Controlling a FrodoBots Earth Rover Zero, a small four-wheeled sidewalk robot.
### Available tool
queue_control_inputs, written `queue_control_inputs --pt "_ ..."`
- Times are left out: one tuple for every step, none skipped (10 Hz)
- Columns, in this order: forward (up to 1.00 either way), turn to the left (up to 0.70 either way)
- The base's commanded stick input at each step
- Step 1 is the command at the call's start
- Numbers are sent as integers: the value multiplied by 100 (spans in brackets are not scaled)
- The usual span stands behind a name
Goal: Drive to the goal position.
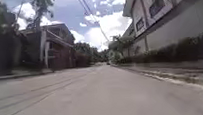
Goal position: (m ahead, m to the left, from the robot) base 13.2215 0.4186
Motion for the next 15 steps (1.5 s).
queue_control_inputs --pt "50 0" --pt "50 0" --pt "50 0" --pt "50 0" --pt "50 0" --pt "50 0" --pt "50 0" --pt "50 0" --pt "50 0" --pt "50 0" --pt "50 0" --pt "50 0" --pt "50 0" --pt "50 0" --pt "50 0"
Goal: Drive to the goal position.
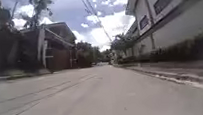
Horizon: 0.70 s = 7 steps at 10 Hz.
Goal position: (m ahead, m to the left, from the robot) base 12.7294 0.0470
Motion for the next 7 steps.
queue_control_inputs --pt "50 0" --pt "50 0" --pt "50 0" --pt "50 0" --pt "50 0" --pt "50 0" --pt "50 0"
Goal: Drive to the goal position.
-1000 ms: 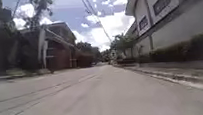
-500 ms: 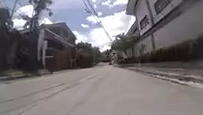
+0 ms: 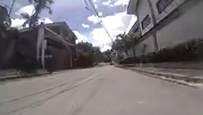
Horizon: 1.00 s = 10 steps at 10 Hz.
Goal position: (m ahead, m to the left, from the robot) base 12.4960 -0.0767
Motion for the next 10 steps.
queue_control_inputs --pt "50 0" --pt "50 0" --pt "50 0" --pt "50 0" --pt "50 0" --pt "50 0" --pt "50 0" --pt "50 0" --pt "50 0" --pt "50 0"
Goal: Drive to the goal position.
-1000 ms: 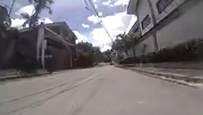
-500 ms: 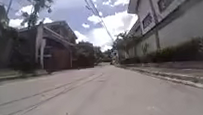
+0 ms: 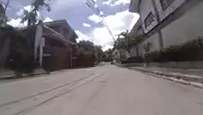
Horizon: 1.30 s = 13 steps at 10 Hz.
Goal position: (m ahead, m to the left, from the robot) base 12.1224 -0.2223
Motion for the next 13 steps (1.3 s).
queue_control_inputs --pt "50 0" --pt "50 0" --pt "50 0" --pt "50 0" --pt "50 0" --pt "50 0" --pt "50 0" --pt "50 0" --pt "50 0" --pt "50 0" --pt "50 -24" --pt "50 -46" --pt "50 -50"
